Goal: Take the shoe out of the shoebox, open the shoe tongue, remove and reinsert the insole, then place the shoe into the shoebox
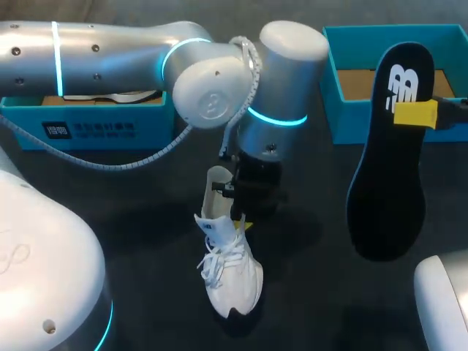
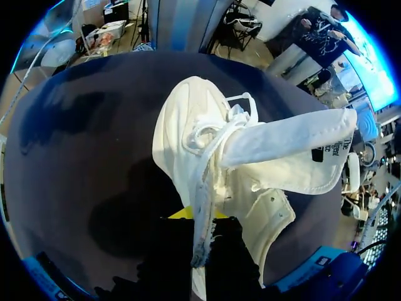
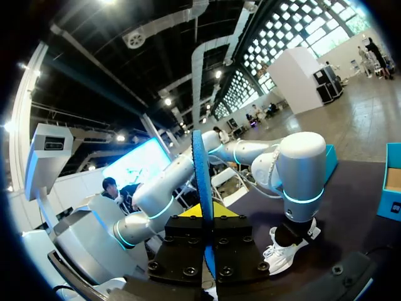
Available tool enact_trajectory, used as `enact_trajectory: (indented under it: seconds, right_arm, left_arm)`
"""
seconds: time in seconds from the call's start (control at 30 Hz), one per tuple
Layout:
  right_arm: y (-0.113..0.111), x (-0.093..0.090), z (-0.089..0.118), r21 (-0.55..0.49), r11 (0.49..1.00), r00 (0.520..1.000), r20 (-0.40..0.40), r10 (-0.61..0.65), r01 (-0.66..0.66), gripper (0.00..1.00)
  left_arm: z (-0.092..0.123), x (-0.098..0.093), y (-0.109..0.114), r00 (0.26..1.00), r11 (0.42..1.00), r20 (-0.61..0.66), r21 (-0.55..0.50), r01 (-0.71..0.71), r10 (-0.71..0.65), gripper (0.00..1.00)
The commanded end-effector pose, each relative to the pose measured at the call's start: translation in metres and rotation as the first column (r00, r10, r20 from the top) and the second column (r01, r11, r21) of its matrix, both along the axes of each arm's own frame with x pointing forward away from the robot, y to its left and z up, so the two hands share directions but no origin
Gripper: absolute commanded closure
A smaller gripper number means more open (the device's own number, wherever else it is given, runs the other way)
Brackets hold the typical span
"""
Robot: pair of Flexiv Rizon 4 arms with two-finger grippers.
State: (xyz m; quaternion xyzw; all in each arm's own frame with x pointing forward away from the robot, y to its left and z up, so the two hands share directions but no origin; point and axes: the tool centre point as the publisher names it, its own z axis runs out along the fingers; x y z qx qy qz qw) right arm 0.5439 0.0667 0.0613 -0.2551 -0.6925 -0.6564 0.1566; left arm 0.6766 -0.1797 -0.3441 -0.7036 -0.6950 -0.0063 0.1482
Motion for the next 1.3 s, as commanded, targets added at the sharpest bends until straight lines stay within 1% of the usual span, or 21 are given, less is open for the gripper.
enact_trajectory:
  seconds: [0.03,0.27,0.43,0.6,0.97,1.0,1.03,1.07,1.1,1.13,1.17,1.2,1.3]
  right_arm:
    - [0.001,0.002,0.002,-0.005,1.000,1.000,-0.003,0.003,-0.003,1.00]
    - [0.001,0.002,0.002,-0.005,1.000,1.000,-0.003,0.003,-0.003,1.00]
    - [0.001,0.002,0.002,-0.005,1.000,1.000,-0.003,0.003,-0.003,1.00]
    - [0.001,0.002,0.002,-0.005,1.000,1.000,-0.003,0.003,-0.003,1.00]
    - [0.001,0.002,0.002,-0.005,1.000,1.000,-0.003,0.003,-0.003,1.00]
    - [0.001,0.002,0.002,-0.005,1.000,1.000,-0.003,0.003,-0.003,1.00]
    - [0.001,0.002,0.002,-0.005,1.000,1.000,-0.003,0.003,-0.003,1.00]
    - [0.001,0.002,0.002,-0.005,1.000,1.000,-0.003,0.003,-0.003,1.00]
    - [0.001,0.002,0.002,-0.005,1.000,1.000,-0.003,0.003,-0.003,1.00]
    - [0.001,0.002,0.002,-0.005,1.000,1.000,-0.003,0.003,-0.003,1.00]
    - [0.001,0.002,0.002,-0.005,1.000,1.000,-0.003,0.003,-0.003,1.00]
    - [0.001,0.002,0.002,-0.005,1.000,1.000,-0.003,0.003,-0.003,1.00]
    - [0.001,0.002,0.002,-0.005,1.000,1.000,-0.003,0.003,-0.003,1.00]
  left_arm:
    - [-0.005,-0.012,-0.006,1.000,1.000,0.006,0.007,0.014,-0.014,1.00]
    - [-0.009,-0.026,-0.018,0.999,0.999,0.002,0.002,0.033,-0.033,1.00]
    - [-0.016,-0.030,-0.021,0.999,0.999,-0.004,0.004,0.036,-0.036,1.00]
    - [-0.025,-0.028,-0.023,1.000,1.000,-0.008,0.010,0.025,-0.025,1.00]
    - [-0.034,-0.021,-0.034,0.999,0.996,0.000,-0.078,0.041,-0.041,1.00]
    - [-0.035,-0.021,-0.035,0.999,0.995,-0.005,-0.088,0.037,-0.038,0.94]
    - [-0.035,-0.021,-0.035,0.999,0.995,-0.006,-0.092,0.038,-0.039,0.82]
    - [-0.035,-0.022,-0.035,0.999,0.994,-0.007,-0.106,0.040,-0.040,0.67]
    - [-0.035,-0.022,-0.036,0.999,0.992,-0.011,-0.118,0.037,-0.039,0.53]
    - [-0.034,-0.022,-0.037,0.999,0.992,-0.013,-0.124,0.036,-0.038,0.29]
    - [-0.031,-0.021,-0.038,0.999,0.990,-0.012,-0.138,0.037,-0.039,0.02]
    - [-0.029,-0.021,-0.038,0.999,0.988,-0.011,-0.147,0.036,-0.038,0.00]
    - [-0.016,-0.017,-0.041,1.000,0.980,-0.009,-0.196,0.025,-0.028,0.00]
